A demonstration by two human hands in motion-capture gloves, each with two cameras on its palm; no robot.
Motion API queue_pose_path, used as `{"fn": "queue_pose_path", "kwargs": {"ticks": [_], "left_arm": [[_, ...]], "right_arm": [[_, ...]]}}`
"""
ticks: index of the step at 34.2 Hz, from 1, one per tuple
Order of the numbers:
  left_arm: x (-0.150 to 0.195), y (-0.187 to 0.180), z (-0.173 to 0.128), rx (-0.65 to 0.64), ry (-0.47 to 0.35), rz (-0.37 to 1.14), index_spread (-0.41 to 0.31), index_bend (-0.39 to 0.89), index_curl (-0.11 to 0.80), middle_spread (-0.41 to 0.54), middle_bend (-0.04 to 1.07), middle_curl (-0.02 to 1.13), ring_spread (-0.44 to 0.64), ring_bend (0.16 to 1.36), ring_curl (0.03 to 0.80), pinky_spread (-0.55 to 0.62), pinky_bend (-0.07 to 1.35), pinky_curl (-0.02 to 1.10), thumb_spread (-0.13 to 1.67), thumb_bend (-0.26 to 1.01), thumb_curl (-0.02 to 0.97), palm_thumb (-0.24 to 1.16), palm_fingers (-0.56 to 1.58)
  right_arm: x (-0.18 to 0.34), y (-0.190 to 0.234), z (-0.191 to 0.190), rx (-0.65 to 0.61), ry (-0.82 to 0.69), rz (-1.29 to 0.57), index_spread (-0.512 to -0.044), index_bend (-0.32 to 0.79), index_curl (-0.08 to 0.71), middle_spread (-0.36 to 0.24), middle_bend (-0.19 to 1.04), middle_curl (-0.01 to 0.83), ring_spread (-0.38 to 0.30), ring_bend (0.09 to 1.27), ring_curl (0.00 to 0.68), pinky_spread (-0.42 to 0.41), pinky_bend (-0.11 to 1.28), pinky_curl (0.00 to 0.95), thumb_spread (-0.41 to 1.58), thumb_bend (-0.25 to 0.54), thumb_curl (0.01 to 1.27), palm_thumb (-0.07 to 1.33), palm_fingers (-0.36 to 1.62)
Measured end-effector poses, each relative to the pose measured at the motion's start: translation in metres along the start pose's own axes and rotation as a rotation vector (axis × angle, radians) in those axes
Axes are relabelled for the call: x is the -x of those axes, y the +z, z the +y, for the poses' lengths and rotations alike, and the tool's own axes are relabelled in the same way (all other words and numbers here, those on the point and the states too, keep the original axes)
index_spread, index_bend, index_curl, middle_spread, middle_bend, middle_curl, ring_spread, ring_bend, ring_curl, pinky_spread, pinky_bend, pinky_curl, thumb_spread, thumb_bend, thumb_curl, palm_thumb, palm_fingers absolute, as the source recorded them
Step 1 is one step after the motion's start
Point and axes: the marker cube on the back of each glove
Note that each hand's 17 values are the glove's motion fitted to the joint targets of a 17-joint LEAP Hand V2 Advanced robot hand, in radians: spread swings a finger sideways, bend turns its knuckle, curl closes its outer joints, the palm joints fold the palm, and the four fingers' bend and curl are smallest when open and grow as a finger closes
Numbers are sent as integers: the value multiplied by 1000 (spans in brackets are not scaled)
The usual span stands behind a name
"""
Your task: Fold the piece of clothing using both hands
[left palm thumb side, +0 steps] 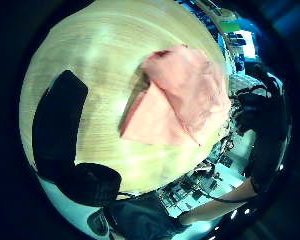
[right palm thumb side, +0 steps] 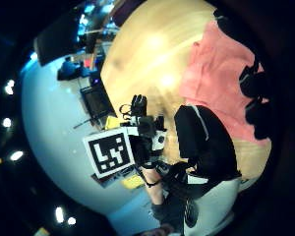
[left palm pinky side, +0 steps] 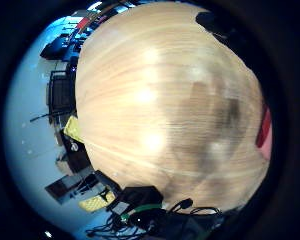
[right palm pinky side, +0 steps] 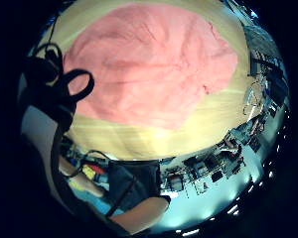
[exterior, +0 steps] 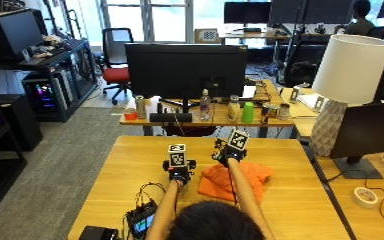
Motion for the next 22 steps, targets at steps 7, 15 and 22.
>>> {"fn": "queue_pose_path", "kwargs": {"ticks": [7, 15, 22], "left_arm": [[6, -5, -4, -52, 13, 13, -65, 153, 313, 84, 167, 289, 201, 679, 302, 309, 502, 326, 1423, 65, 202, 263, 143], [4, -11, 1, -65, 9, -22, -62, 151, 313, 87, 163, 287, 209, 675, 302, 307, 498, 330, 1460, 66, 192, 275, 141], [0, -30, 6, -70, 14, -53, -61, 147, 312, 92, 164, 286, 214, 675, 302, 310, 500, 334, 1475, 64, 185, 280, 136]], "right_arm": [[-8, -24, 2, -127, -53, 2, -271, 33, 15, -67, 462, 477, -129, 822, 440, -162, 853, 439, 1069, -23, 503, 728, 738], [-24, -50, 28, -78, -153, 14, -278, 81, 52, -53, 406, 448, -85, 726, 391, -42, 754, 382, 1177, -15, 445, 711, 663], [-50, -75, 24, -189, -112, 17, -289, 123, 97, -44, 361, 432, -48, 646, 372, 46, 675, 359, 1228, -13, 411, 711, 572]]}}
